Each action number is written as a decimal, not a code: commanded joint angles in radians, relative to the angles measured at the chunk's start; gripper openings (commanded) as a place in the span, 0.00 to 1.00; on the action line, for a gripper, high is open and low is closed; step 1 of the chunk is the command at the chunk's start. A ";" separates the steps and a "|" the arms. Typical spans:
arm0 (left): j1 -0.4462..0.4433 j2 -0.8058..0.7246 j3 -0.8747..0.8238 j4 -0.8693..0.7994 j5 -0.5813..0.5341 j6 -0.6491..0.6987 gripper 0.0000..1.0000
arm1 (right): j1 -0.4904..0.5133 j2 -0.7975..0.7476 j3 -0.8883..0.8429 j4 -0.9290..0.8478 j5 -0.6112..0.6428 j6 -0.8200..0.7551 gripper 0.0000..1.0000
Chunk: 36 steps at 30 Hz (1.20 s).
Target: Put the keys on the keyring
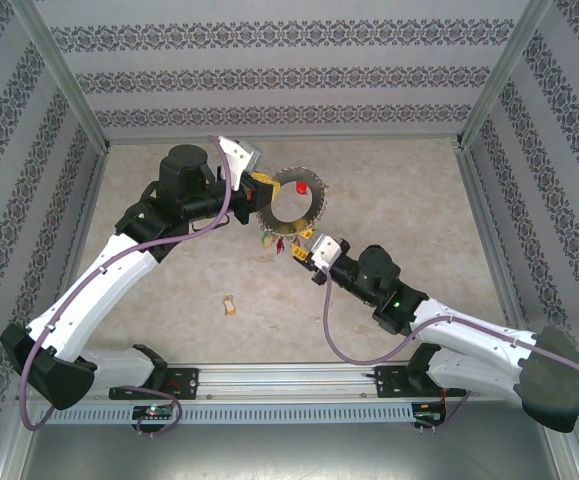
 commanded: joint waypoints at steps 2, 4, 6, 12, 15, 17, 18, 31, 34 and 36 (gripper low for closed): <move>-0.020 -0.030 0.005 0.081 0.000 -0.018 0.00 | 0.016 0.007 0.032 0.042 0.052 -0.002 0.30; -0.019 -0.030 0.005 0.081 -0.002 -0.018 0.00 | 0.018 0.006 0.030 0.043 0.067 0.001 0.30; -0.020 -0.031 0.006 0.080 -0.004 -0.018 0.00 | 0.020 0.005 0.027 0.043 0.082 0.001 0.30; -0.020 -0.027 0.006 0.084 -0.004 -0.018 0.00 | 0.025 0.007 0.021 0.048 0.105 0.006 0.28; -0.020 -0.027 0.004 0.087 -0.005 -0.020 0.00 | 0.029 0.010 0.015 0.054 0.111 0.010 0.28; -0.021 -0.027 0.004 0.087 -0.010 -0.019 0.00 | 0.032 0.010 0.009 0.053 0.114 0.016 0.28; -0.021 -0.027 0.003 0.085 -0.016 -0.021 0.00 | 0.035 0.008 0.005 0.056 0.121 0.020 0.28; -0.020 -0.029 -0.007 0.105 -0.039 -0.036 0.00 | 0.072 0.046 -0.014 0.168 0.187 0.092 0.27; -0.020 -0.030 -0.005 0.104 -0.039 -0.036 0.00 | 0.076 0.066 -0.010 0.167 0.209 0.087 0.27; -0.021 -0.031 -0.005 0.102 -0.038 -0.036 0.00 | 0.076 0.071 -0.011 0.166 0.220 0.080 0.26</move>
